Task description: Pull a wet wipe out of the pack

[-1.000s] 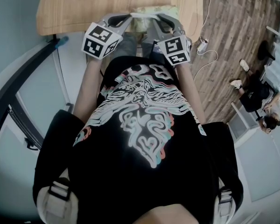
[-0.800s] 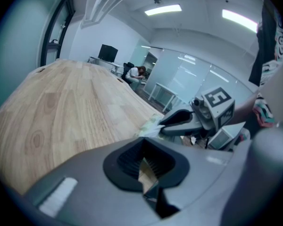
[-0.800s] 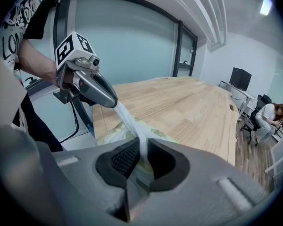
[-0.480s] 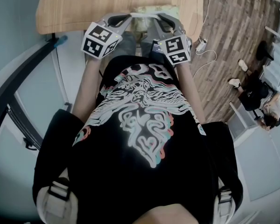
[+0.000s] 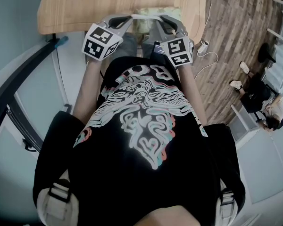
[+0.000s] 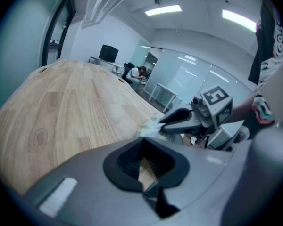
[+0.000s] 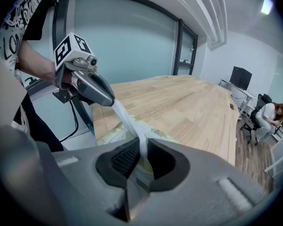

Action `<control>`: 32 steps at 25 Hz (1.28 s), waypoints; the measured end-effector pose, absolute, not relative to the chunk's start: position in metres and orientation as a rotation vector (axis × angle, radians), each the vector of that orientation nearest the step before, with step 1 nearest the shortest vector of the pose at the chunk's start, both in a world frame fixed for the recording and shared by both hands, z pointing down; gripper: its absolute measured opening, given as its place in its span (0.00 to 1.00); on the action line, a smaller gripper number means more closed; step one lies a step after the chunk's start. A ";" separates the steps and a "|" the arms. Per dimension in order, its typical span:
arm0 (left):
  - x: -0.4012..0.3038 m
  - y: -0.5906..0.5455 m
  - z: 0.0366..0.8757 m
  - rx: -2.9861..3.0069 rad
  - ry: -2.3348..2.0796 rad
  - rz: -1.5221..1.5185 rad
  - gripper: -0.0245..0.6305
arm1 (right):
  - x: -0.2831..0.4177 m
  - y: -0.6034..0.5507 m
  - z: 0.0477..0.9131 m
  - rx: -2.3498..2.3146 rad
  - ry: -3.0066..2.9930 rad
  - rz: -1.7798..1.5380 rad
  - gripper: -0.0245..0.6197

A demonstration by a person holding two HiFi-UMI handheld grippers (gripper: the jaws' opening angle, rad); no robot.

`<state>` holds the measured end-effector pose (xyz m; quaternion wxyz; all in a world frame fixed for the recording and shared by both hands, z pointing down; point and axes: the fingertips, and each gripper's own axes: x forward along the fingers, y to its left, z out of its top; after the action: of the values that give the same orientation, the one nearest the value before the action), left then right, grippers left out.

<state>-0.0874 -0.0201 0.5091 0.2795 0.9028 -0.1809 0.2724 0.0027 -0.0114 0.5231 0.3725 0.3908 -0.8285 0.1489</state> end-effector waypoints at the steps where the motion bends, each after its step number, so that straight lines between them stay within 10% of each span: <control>1: -0.088 -0.020 0.509 2.421 -0.487 0.733 0.02 | 0.003 -0.011 0.523 1.002 -2.123 0.381 0.12; 32: -0.131 -0.036 0.521 2.321 -0.626 0.694 0.02 | 0.004 -0.013 0.523 1.024 -2.110 0.392 0.11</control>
<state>-0.1314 -0.0359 0.5210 0.3141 0.8806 -0.2376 0.2634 0.0042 -0.0133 0.5232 0.3727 0.3996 -0.8234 0.1532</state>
